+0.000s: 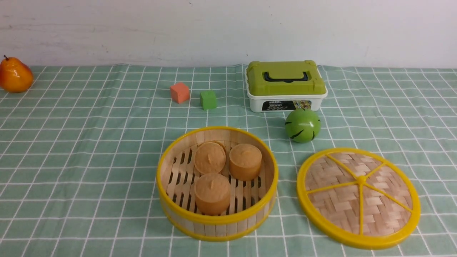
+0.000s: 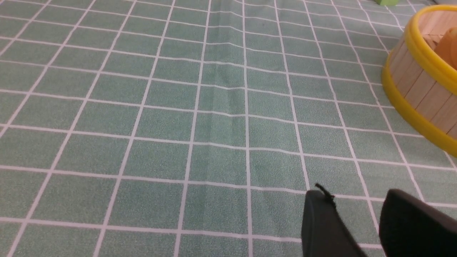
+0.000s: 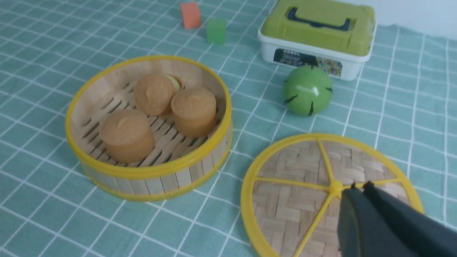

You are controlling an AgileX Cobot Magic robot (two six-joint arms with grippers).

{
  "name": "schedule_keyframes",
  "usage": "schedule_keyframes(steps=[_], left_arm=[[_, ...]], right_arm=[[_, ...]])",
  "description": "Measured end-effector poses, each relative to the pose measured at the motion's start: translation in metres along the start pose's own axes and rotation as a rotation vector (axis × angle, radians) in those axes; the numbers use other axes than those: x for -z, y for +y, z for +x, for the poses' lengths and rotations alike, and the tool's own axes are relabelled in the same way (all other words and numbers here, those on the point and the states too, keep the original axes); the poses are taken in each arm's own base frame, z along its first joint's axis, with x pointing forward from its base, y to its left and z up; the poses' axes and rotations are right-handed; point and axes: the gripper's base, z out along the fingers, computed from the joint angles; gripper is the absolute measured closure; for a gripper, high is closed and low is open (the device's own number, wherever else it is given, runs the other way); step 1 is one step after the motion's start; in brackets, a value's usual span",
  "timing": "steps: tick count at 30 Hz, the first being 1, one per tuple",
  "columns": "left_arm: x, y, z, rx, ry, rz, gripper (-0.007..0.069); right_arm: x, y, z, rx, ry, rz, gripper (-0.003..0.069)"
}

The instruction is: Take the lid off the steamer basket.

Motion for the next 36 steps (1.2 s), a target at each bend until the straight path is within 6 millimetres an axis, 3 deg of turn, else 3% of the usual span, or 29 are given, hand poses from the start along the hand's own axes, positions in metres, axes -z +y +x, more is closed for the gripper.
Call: schedule_keyframes(steps=[9,21,23,24,31,36], left_arm=[[0.0,0.0,0.0,0.0,0.0,0.0,0.0386],[0.0,0.0,0.0,0.0,0.0,0.0,0.0386],[0.0,0.0,0.0,0.0,0.0,0.0,0.0386],[0.0,0.0,0.0,0.0,0.0,0.0,0.0386],[0.0,0.0,0.0,0.0,-0.001,0.0,0.0386],[0.0,0.0,0.0,0.0,-0.001,0.0,0.0386]], right_arm=[[0.021,0.006,0.015,0.018,-0.002,-0.021,0.0678],[0.014,0.002,0.024,0.022,-0.02,0.006,0.0672],[0.005,-0.004,0.049,0.011,-0.1,0.055,0.0672],[0.004,-0.005,0.052,0.01,-0.094,0.055,0.0672],[-0.007,-0.026,0.145,-0.121,-0.267,0.283,0.0671],[-0.003,-0.03,0.161,-0.188,-0.261,0.374,0.0671]])
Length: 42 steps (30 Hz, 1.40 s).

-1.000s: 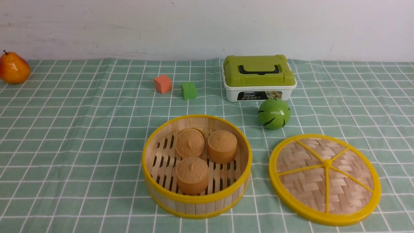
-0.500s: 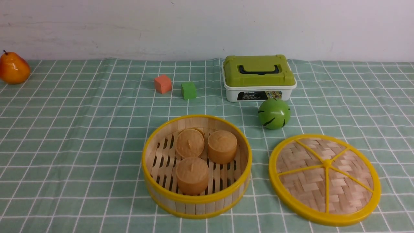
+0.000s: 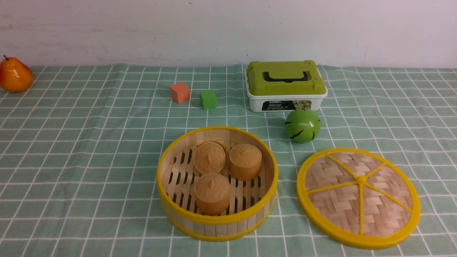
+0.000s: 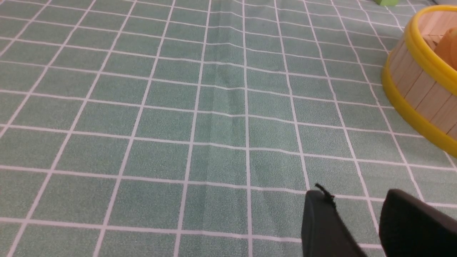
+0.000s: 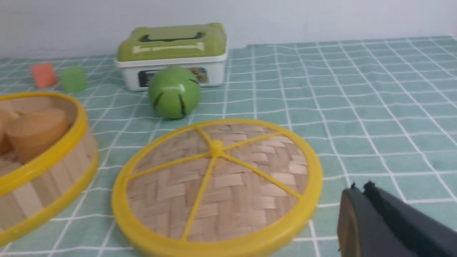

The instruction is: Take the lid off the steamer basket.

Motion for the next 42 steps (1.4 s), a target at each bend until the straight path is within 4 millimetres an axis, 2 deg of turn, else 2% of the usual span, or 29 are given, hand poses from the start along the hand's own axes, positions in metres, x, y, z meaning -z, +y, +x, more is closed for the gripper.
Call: schedule_keyframes(steps=[5,11,42], left_arm=[[0.0,0.0,0.0,0.0,0.0,0.0,0.0386],[0.0,0.0,0.0,0.0,0.001,0.0,0.0386],[0.0,0.0,0.0,0.0,0.001,0.0,0.0386]], right_arm=[[0.002,-0.005,0.012,0.003,0.115,0.056,0.0671],[0.003,-0.005,0.013,0.011,0.149,0.062,0.0671],[0.004,-0.005,0.014,0.003,0.159,0.062,0.0646]])
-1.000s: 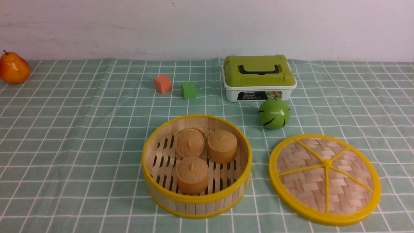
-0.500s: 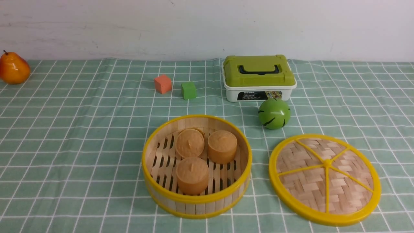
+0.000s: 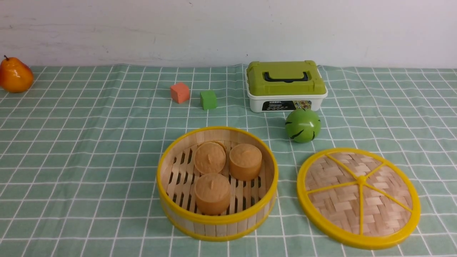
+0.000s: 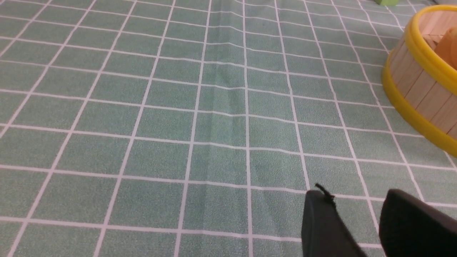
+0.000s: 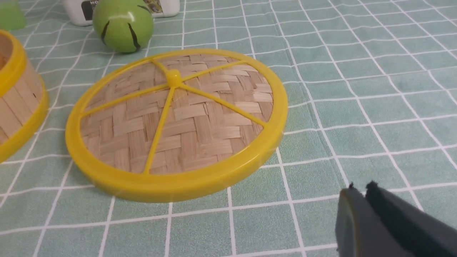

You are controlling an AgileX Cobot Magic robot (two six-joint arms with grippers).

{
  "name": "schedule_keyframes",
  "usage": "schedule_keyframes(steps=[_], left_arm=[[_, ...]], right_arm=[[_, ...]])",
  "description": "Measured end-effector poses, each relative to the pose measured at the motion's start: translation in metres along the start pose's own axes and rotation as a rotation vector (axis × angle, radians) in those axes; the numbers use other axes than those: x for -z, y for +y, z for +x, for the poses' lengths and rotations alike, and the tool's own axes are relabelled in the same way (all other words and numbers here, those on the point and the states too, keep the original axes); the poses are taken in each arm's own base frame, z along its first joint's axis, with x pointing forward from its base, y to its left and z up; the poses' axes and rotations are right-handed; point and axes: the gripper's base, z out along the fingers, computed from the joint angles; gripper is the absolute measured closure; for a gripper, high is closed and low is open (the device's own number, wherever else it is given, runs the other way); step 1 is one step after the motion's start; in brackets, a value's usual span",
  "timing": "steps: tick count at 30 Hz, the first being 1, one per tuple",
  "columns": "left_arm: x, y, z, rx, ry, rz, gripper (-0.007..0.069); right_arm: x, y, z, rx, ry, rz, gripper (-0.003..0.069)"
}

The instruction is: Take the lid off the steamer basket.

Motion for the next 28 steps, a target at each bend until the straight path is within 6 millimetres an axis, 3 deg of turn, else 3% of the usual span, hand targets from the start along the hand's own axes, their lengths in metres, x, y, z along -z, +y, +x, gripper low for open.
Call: schedule_keyframes(steps=[28], left_arm=[[0.0,0.0,0.0,0.0,0.0,0.0,0.0386]], right_arm=[[0.0001,0.0,-0.0002,-0.001,-0.001,0.0,0.0611]])
